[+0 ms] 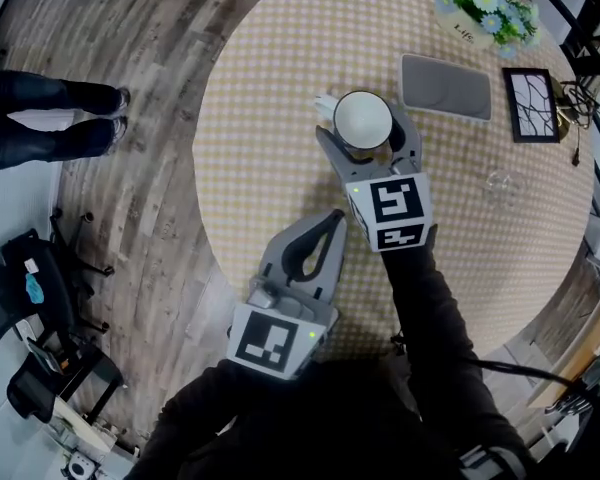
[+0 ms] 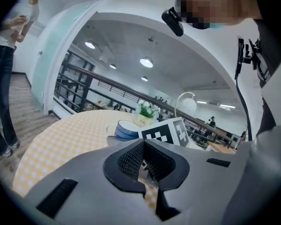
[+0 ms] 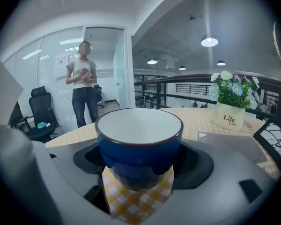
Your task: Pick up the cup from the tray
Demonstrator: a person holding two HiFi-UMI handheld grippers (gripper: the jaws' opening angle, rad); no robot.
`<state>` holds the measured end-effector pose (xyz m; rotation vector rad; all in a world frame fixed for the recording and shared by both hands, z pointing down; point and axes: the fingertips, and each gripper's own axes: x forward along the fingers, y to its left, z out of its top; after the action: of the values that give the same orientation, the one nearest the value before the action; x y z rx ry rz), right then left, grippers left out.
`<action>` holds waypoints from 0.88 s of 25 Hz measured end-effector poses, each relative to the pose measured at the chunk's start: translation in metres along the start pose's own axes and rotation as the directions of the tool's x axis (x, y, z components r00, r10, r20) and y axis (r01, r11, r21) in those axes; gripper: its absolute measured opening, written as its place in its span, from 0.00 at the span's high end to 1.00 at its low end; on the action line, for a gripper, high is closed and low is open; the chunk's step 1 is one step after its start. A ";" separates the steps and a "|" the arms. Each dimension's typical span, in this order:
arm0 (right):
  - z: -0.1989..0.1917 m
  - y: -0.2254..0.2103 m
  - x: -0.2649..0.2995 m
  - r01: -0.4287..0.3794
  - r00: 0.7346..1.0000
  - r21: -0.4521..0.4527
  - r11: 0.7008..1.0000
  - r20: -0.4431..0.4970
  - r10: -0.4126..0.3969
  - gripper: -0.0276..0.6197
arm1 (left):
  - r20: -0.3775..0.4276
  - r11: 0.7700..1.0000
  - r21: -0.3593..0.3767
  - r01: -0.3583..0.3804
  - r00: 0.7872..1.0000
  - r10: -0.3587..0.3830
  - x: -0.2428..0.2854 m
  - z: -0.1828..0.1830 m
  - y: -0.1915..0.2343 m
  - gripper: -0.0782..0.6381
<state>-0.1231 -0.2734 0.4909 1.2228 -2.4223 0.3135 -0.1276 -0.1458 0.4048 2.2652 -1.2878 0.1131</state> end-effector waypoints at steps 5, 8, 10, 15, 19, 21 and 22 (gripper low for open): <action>-0.007 0.000 0.004 -0.016 1.000 0.000 1.000 -0.025 0.016 0.37 | -0.007 1.000 -0.003 -0.003 1.000 0.003 0.004 -0.003 0.002 0.88; -0.007 0.001 0.002 -0.029 0.999 -0.010 1.000 -0.039 0.029 0.37 | -0.006 1.000 -0.005 -0.003 1.000 0.003 0.004 -0.002 0.003 0.88; -0.008 0.004 0.000 -0.031 0.998 -0.017 0.999 -0.047 0.030 0.37 | -0.007 1.000 -0.005 0.000 1.000 0.000 0.002 0.000 0.002 0.88; -0.012 0.009 -0.003 -0.021 0.999 -0.071 0.997 -0.051 0.018 0.37 | 0.002 1.000 0.007 0.008 1.000 -0.008 -0.003 0.003 -0.002 0.88; -0.013 0.010 -0.004 -0.004 0.999 -0.090 0.996 -0.046 0.000 0.37 | 0.006 1.000 0.013 0.007 1.000 -0.007 -0.009 0.005 -0.005 0.88; -0.012 0.008 -0.007 0.009 0.999 -0.095 0.995 -0.036 -0.013 0.37 | 0.010 1.000 0.018 0.003 1.000 -0.004 -0.012 0.006 -0.005 0.88; -0.011 0.008 -0.009 0.014 0.999 -0.098 0.995 -0.032 -0.017 0.37 | 0.013 1.000 0.021 0.002 1.000 -0.002 -0.014 0.007 -0.005 0.88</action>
<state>-0.1217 -0.2586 0.4965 1.1846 -2.3697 0.2061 -0.1322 -0.1368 0.3921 2.2882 -1.2969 0.1113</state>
